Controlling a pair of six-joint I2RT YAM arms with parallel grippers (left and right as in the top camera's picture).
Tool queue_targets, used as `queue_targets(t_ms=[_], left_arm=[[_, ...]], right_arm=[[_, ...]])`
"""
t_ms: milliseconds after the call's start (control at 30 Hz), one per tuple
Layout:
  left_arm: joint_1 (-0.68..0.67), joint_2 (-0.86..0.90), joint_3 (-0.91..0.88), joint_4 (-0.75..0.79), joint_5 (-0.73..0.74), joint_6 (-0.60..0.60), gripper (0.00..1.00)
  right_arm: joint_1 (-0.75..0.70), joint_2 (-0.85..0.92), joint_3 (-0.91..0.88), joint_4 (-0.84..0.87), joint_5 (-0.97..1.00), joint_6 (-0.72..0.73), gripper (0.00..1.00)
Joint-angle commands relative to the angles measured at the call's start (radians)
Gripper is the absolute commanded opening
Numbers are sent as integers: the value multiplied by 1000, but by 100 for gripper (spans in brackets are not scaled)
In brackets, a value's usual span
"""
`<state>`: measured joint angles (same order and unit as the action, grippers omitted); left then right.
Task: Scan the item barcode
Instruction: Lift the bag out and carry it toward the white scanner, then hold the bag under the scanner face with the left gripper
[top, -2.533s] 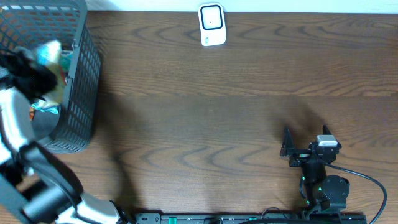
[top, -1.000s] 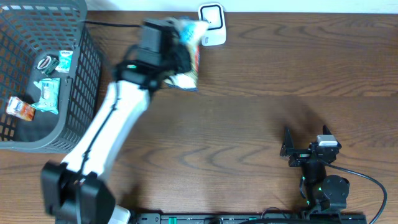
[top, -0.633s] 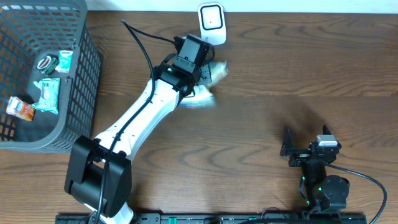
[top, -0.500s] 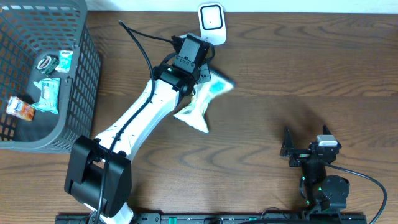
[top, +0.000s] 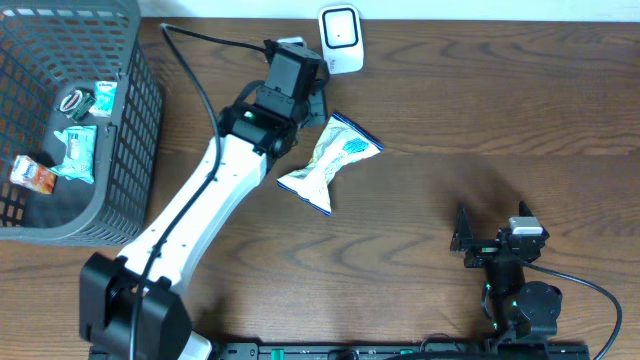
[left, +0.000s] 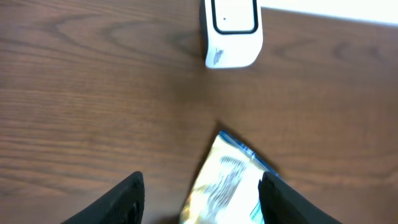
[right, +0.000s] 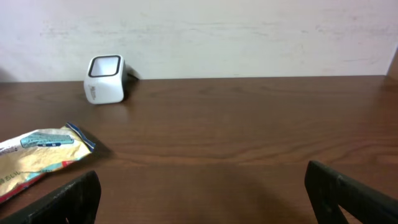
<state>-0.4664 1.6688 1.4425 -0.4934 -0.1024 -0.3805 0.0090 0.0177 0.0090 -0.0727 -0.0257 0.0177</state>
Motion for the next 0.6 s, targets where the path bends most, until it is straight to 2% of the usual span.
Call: queue_targets(t_ms=[0,133,400,567], left_arm=[[-3,18,9,-53,116,182,58],[-8,71,-2,-93,246,273,59],[-46,180,-2,-178,249,507,98],[-92,219,-6,-201,245,602,98]], right_arm=[[-6,-4,-3,-2,5,11,99],[-6,-4,-3,-2,5,11,99],[-6,-4,-3,-2,5,11,99],[-6,-4,-3,-2,5,11,99]])
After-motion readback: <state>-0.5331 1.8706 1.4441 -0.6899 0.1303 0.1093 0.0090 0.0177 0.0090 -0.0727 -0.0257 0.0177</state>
